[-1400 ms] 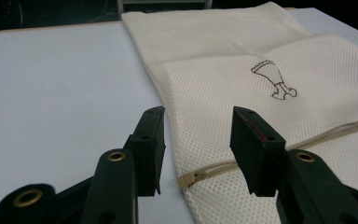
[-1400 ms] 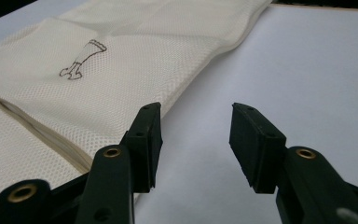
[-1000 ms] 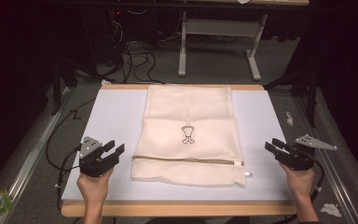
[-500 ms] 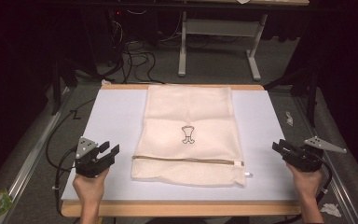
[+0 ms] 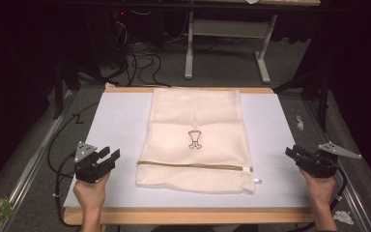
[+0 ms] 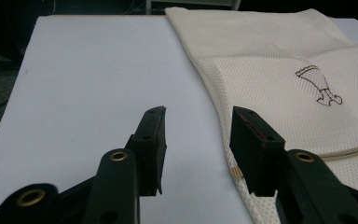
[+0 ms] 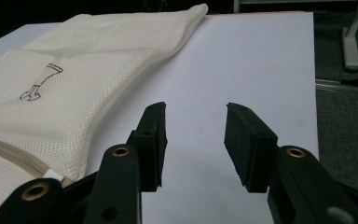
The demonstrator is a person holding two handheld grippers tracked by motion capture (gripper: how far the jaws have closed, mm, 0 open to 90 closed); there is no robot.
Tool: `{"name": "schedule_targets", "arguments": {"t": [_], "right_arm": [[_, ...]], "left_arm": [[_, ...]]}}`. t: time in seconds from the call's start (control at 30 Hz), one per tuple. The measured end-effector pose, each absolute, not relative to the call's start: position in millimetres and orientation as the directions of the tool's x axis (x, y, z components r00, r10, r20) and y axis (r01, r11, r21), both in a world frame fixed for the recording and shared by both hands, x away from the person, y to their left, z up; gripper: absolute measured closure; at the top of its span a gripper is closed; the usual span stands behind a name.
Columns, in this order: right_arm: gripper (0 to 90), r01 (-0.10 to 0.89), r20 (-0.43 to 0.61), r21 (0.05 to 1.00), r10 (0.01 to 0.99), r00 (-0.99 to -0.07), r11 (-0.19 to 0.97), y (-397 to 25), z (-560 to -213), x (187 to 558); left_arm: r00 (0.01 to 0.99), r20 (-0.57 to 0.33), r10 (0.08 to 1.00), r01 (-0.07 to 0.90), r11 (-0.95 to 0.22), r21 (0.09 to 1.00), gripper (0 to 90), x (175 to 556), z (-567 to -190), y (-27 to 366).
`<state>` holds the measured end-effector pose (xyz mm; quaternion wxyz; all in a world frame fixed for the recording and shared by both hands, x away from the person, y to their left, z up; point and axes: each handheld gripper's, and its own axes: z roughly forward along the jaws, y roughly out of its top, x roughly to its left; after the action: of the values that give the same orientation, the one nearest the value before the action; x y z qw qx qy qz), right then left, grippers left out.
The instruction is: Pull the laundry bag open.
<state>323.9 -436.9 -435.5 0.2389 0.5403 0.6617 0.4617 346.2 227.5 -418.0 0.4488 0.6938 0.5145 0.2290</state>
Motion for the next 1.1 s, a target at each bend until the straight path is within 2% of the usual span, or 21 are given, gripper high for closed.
{"name": "schedule_targets", "arguments": {"t": [0.87,1.1], "right_arm": [[59.4,0.529,0.202,0.848,0.942,-0.27,-0.03,-439.1,-450.1,334.9],[59.4,0.544,0.14,0.839,0.954,-0.266,0.029,-430.3,-452.4,340.9]], "left_arm": [[0.303,-0.164,0.939,0.565,-0.038,0.824,53.3,369.2,-444.3,229.0],[0.291,-0.168,0.942,0.571,-0.031,0.82,52.0,374.1,-447.7,228.7]]}}
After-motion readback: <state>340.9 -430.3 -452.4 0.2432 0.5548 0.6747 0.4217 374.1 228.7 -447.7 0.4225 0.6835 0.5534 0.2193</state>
